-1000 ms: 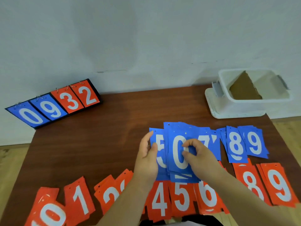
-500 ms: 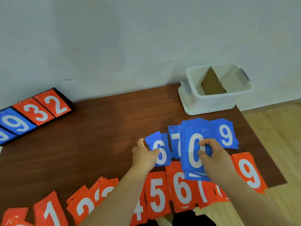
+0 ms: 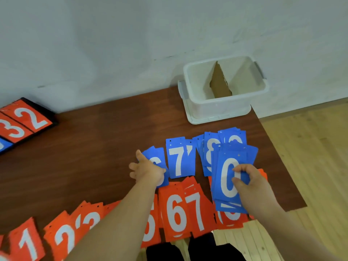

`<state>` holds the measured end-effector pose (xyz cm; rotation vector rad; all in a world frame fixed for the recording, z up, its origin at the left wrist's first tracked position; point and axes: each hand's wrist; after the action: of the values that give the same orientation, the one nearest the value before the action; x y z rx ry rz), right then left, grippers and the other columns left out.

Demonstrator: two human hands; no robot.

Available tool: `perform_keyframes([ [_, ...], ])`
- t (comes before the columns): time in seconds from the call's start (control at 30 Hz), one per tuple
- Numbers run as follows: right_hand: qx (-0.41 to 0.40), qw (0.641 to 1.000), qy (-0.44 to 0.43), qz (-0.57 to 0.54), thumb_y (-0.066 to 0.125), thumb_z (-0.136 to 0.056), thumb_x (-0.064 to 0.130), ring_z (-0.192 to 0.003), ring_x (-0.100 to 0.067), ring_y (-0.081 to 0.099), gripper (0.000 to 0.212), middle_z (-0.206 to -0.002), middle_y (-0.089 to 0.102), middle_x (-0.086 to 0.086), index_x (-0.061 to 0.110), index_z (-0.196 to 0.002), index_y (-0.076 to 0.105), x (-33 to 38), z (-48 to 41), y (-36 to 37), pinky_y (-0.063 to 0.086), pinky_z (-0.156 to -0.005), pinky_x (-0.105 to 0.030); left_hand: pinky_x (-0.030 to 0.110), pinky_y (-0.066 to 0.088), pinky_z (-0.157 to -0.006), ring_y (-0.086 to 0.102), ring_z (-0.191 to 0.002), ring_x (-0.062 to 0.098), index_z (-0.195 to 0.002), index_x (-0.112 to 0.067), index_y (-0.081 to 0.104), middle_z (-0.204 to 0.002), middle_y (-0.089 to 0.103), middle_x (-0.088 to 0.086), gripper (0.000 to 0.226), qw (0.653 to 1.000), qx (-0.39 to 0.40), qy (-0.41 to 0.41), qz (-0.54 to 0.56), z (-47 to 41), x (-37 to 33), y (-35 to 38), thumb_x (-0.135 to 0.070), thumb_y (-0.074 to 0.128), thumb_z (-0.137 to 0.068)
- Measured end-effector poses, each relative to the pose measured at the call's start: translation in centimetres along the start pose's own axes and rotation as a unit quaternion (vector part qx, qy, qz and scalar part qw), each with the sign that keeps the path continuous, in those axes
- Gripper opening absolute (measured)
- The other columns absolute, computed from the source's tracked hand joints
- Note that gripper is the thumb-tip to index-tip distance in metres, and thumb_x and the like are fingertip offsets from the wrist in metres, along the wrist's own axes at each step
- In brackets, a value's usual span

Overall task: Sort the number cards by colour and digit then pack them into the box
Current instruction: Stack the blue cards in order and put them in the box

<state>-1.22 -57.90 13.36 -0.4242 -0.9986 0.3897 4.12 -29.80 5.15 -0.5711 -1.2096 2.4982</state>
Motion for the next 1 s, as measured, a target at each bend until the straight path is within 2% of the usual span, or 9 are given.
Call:
perform_keyframes([
  [0.07, 0.006, 1.000, -0.005, -0.004, 0.059, -0.098, 0.015, -0.054, -0.033, 0.058, 0.017, -0.082, 0.063, -0.007, 0.031, -0.103, 0.057, 0.1, -0.4, -0.2, 0.044, -0.046, -0.032, 0.048, 0.053, -0.092, 0.051, -0.118, 0.039, -0.156, -0.041, 0.001, -0.138, 0.029, 0.015, 0.129, 1.000, -0.004, 0.000, 0.013, 0.0, 0.2, 0.0, -0.032, 0.094, -0.066],
  [0.3, 0.024, 1.000, -0.012, -0.006, 0.058, -0.098, 0.014, -0.034, -0.004, 0.037, 0.016, -0.081, 0.063, -0.004, 0.029, -0.104, 0.056, 0.6, -1.1, -0.4, 0.032, -0.035, -0.019, 0.048, 0.061, -0.082, 0.064, -0.108, 0.030, -0.152, -0.046, -0.002, -0.128, 0.057, 0.006, 0.124, 0.996, -0.005, 0.077, 0.043, 0.3, 1.1, 0.7, -0.026, 0.091, -0.072],
  [0.43, 0.021, 0.999, -0.022, -0.015, 0.058, -0.098, 0.013, -0.031, -0.003, 0.037, 0.017, -0.084, 0.063, 0.002, 0.029, -0.104, 0.057, 1.2, -0.8, -0.2, 0.032, -0.034, -0.017, 0.044, 0.061, -0.079, 0.066, -0.101, 0.027, -0.155, -0.044, 0.002, -0.128, 0.061, 0.007, 0.101, 0.991, -0.030, 0.100, 0.084, 0.9, 1.4, -0.3, -0.014, 0.072, -0.089],
  [0.6, 0.016, 0.999, -0.017, -0.029, 0.060, -0.098, 0.013, -0.043, -0.014, 0.041, 0.018, -0.087, 0.066, 0.000, 0.031, -0.102, 0.058, 1.8, -0.2, 0.9, 0.033, -0.036, -0.022, 0.030, 0.052, -0.067, 0.062, -0.099, 0.024, -0.159, -0.041, 0.009, -0.139, 0.056, 0.008, 0.088, 0.964, -0.086, 0.117, 0.224, 1.2, 2.6, -5.9, -0.005, 0.058, -0.094],
  [0.7, 0.012, 0.999, -0.011, -0.047, 0.060, -0.097, 0.013, -0.055, -0.029, 0.055, 0.017, -0.097, 0.067, -0.001, 0.029, -0.103, 0.059, 2.4, 0.6, 2.0, 0.047, -0.045, -0.036, 0.026, 0.049, -0.065, 0.058, -0.096, 0.017, -0.158, -0.044, 0.009, -0.144, 0.053, 0.003, 0.090, 0.946, -0.091, 0.137, 0.279, 1.5, 4.9, -9.5, -0.005, 0.060, -0.094],
  [0.77, 0.028, 0.995, 0.009, -0.094, 0.061, -0.097, 0.012, -0.077, -0.031, 0.069, 0.016, -0.106, 0.067, 0.001, 0.026, -0.103, 0.062, 3.5, 1.3, 3.1, 0.058, -0.061, -0.044, 0.029, 0.052, -0.074, 0.061, -0.099, 0.014, -0.157, -0.047, 0.010, -0.147, 0.050, -0.002, 0.093, 0.937, -0.061, 0.157, 0.305, 2.1, 6.0, -10.7, -0.003, 0.062, -0.093],
  [0.87, 0.120, 0.951, 0.072, -0.275, 0.062, -0.097, 0.008, -0.090, -0.032, 0.074, 0.015, -0.110, 0.073, -0.005, 0.020, -0.105, 0.065, 6.4, 2.7, 5.6, 0.061, -0.068, -0.042, 0.016, 0.048, -0.067, 0.058, -0.083, -0.005, -0.155, -0.048, 0.018, -0.136, 0.049, -0.016, 0.091, 0.931, 0.026, 0.189, 0.312, 3.8, 7.1, -10.7, 0.000, 0.062, -0.092],
  [0.93, 0.176, 0.919, 0.074, -0.344, 0.061, -0.097, 0.006, -0.095, -0.035, 0.073, 0.016, -0.109, 0.075, -0.007, 0.017, -0.108, 0.065, 8.6, 3.9, 7.2, 0.062, -0.070, -0.043, 0.027, 0.057, -0.083, 0.064, -0.099, 0.001, -0.151, -0.055, 0.023, -0.139, 0.052, -0.018, 0.088, 0.911, 0.106, 0.219, 0.333, 4.8, 8.0, -10.3, -0.002, 0.063, -0.093],
  [1.0, 0.185, 0.924, 0.038, -0.333, 0.062, -0.096, 0.007, -0.097, -0.032, 0.073, 0.017, -0.111, 0.074, -0.005, 0.018, -0.108, 0.065, 10.2, 4.8, 9.0, 0.062, -0.074, -0.045, 0.041, 0.058, -0.095, 0.065, -0.115, 0.008, -0.144, -0.060, 0.029, -0.140, 0.056, -0.018, 0.079, 0.887, 0.177, 0.233, 0.357, 5.8, 8.7, -10.6, -0.011, 0.064, -0.095],
])
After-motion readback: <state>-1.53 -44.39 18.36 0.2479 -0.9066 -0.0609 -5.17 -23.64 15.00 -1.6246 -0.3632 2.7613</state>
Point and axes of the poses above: each hand's wrist, its own z-axis away from the middle knuckle, its own y-axis out of the palm, x = y × z
